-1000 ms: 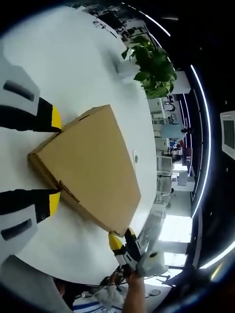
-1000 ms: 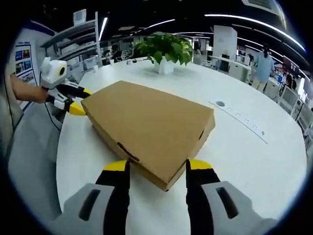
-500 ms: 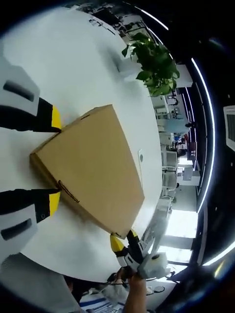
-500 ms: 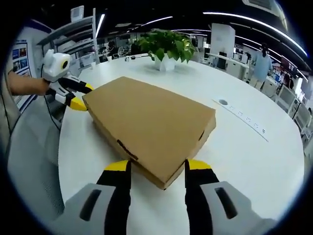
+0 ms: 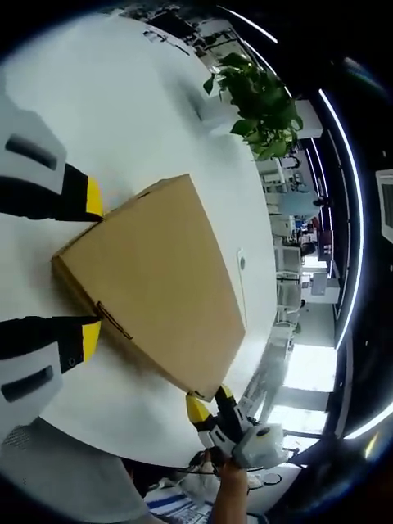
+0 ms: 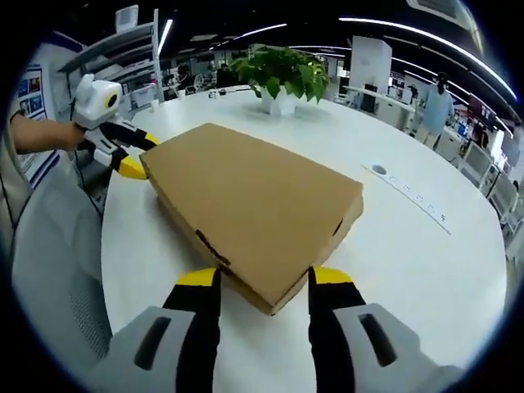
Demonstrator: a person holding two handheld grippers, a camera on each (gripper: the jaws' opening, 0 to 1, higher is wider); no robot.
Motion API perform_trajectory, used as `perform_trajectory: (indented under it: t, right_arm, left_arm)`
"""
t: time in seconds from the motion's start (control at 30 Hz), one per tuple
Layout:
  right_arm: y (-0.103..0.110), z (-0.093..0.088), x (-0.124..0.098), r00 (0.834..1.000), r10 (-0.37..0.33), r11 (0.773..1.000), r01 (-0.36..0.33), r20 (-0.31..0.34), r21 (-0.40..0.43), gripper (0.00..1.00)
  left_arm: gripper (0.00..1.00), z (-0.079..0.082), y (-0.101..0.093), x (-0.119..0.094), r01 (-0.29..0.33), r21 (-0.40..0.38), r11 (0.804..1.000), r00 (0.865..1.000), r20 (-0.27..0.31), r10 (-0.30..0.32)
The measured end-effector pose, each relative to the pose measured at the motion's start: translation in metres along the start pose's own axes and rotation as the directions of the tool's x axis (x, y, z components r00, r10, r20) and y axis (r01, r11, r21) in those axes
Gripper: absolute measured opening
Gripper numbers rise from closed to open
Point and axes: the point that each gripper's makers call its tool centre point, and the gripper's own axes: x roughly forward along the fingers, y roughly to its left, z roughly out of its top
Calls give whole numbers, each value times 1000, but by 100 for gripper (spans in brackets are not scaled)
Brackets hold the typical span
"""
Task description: Operate the shoe box by opening the lid, removing the specified soft item, and placing it in the target area until the item is outside and the box remains undamaged.
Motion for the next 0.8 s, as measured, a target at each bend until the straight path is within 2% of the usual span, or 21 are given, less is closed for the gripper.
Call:
perform_trajectory:
  t: [0.8]
  right_arm:
    - [44, 8, 9, 998, -60, 997, 60, 14, 52, 38]
  left_arm:
    - [46, -16, 30, -20, 56, 56, 997, 998, -43, -53]
